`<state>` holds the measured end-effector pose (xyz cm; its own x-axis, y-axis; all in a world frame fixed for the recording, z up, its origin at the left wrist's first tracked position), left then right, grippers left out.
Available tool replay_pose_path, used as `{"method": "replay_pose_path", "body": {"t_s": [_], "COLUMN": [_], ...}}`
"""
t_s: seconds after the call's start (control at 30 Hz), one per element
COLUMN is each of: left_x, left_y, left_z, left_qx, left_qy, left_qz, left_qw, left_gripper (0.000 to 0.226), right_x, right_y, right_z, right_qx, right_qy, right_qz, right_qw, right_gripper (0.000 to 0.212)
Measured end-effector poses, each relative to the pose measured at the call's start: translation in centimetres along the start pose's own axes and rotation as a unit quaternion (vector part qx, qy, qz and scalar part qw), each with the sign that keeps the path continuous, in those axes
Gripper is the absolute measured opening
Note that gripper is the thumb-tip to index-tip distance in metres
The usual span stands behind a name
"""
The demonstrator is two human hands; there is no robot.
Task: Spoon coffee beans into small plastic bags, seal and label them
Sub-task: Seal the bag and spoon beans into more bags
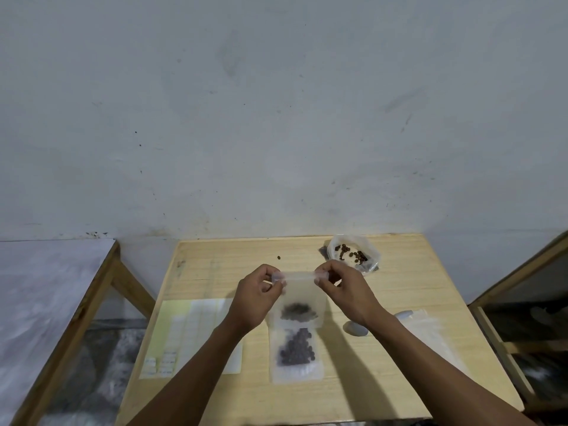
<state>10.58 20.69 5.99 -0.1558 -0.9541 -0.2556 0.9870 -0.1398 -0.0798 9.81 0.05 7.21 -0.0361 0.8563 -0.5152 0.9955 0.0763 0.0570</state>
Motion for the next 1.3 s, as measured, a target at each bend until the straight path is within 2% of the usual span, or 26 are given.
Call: {"method": "replay_pose_path", "body": {"t_s": [0.13, 0.37, 0.47, 0.53, 0.67, 0.8, 0.9, 1.0, 1.13, 1.23, 1.3], "left_x": [-0.5, -0.3, -0.3, -0.4, -0.7, -1.0, 0.0, 1.6, 2.7, 2.8, 2.8], "left_y": [-0.1, -0.7, -0.8, -0.7, -0.4, -0.7, -1.6, -3.2, -5.1, -5.7, -5.9], "left_z": [-0.7, -1.0, -0.8, -0.8, -1.6, -2.8, -4.6, -7.1, -8.4, -8.8, -9.2], "left_qx": [-0.016, -0.015, -0.005, -0.001, -0.041, -0.089, -0.129, -0.168, -0.181, -0.178, -0.177], "left_qy": [-0.003, -0.028, -0.032, -0.039, -0.119, -0.146, -0.117, -0.052, -0.023, 0.038, 0.078], "left_qz": [0.020, 0.010, 0.016, 0.024, 0.046, 0.086, 0.052, -0.016, -0.071, -0.077, -0.069], "left_qw": [1.000, 0.999, 0.999, 0.999, 0.991, 0.982, 0.983, 0.984, 0.981, 0.980, 0.979], "left_gripper": [0.009, 0.009, 0.007, 0.006, 0.010, 0.020, 0.043, 0.061, 0.083, 0.085, 0.085], "right_x": [0.5, 0.8, 0.8, 1.1, 2.5, 3.8, 4.2, 5.0, 6.2, 7.1, 7.5], "right_y": [-0.1, -0.2, -0.2, -0.5, -1.8, -3.1, -3.8, -4.5, -5.8, -6.7, -7.0], "right_z": [0.9, 1.6, 1.5, 1.4, 2.5, 3.5, 4.6, 5.9, 6.3, 6.5, 6.4], "right_qx": [0.020, 0.065, 0.068, 0.070, 0.108, 0.133, 0.179, 0.208, 0.218, 0.210, 0.197], "right_qy": [0.003, -0.022, 0.039, 0.080, 0.124, 0.185, 0.215, 0.177, 0.145, 0.072, 0.023], "right_qz": [-0.004, 0.021, 0.023, -0.002, -0.071, -0.051, 0.004, 0.017, -0.050, -0.118, -0.126], "right_qw": [1.000, 0.997, 0.997, 0.994, 0.984, 0.972, 0.960, 0.962, 0.964, 0.968, 0.972], "right_gripper": [0.004, 0.012, 0.007, 0.006, 0.038, 0.054, 0.059, 0.055, 0.064, 0.080, 0.084]}}
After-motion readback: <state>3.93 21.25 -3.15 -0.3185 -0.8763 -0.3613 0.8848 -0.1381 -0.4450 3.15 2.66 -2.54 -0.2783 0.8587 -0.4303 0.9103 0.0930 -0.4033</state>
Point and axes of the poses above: each hand's wrist, its own y-axis towards the middle knuckle, its own x-axis out of the palm, z = x × y, the point moved 6 cm from there along y, towards the middle knuckle, and after that the axes turned 2 degrees about -y, right-handed, at the moved point
